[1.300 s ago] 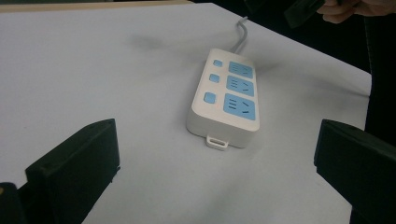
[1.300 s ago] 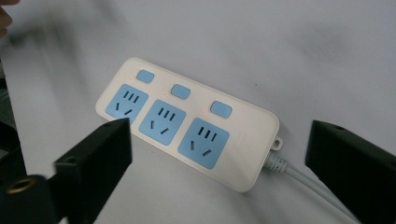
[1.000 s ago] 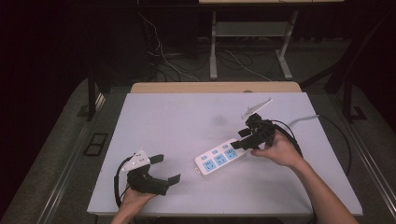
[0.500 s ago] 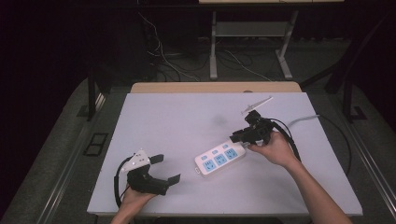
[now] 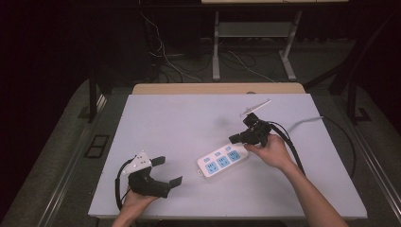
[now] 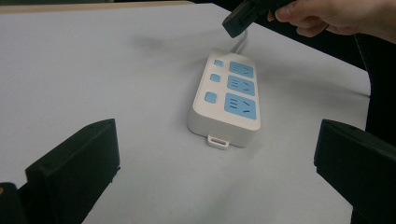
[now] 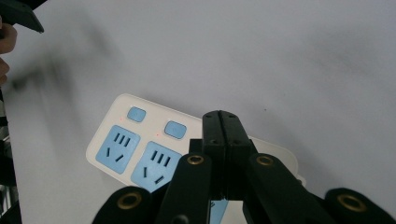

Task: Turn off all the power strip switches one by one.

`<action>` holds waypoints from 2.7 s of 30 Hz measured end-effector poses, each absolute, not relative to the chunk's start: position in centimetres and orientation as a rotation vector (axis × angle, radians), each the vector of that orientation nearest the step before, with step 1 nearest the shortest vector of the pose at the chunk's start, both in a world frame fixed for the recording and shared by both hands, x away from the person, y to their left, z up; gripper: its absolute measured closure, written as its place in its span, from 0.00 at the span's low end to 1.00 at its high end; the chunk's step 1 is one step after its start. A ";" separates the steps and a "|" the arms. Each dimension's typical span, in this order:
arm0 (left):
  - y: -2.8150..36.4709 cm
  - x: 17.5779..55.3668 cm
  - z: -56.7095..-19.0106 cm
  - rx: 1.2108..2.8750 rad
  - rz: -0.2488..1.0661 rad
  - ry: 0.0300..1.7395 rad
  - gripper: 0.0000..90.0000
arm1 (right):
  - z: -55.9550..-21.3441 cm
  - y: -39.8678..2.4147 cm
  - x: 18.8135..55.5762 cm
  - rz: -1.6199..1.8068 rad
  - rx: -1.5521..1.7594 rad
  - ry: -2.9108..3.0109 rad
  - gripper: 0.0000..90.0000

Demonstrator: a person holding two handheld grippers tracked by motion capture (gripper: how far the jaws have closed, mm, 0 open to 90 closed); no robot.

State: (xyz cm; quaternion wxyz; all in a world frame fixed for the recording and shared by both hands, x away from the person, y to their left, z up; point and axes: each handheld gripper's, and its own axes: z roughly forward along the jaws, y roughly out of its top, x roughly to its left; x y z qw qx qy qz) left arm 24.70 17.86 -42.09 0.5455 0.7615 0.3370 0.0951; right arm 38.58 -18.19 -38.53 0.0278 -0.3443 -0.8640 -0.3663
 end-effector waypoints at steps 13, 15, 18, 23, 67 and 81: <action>18.0 24.7 -42.1 1.806 0.233 0.798 0.00 | -40.1 -17.3 38.9 -1.087 -1.047 -2.661 0.99; 18.0 24.7 -42.0 1.803 0.234 0.799 0.00 | -40.4 -17.3 39.0 -1.080 -1.049 -2.662 0.99; 18.0 24.7 -42.0 1.805 0.234 0.799 0.00 | -40.8 -17.4 39.1 -1.081 -1.059 -2.653 0.99; 18.0 24.7 -42.1 1.808 0.232 0.797 0.00 | -41.3 -17.7 39.1 -1.082 -1.075 -2.633 0.99; 17.8 24.6 -42.0 1.814 0.234 0.793 0.00 | -42.1 -17.6 38.6 -1.103 -1.052 -2.694 1.00; 17.9 24.6 -42.1 1.811 0.233 0.797 0.00 | -42.1 -17.7 38.6 -1.114 -1.023 -2.709 1.00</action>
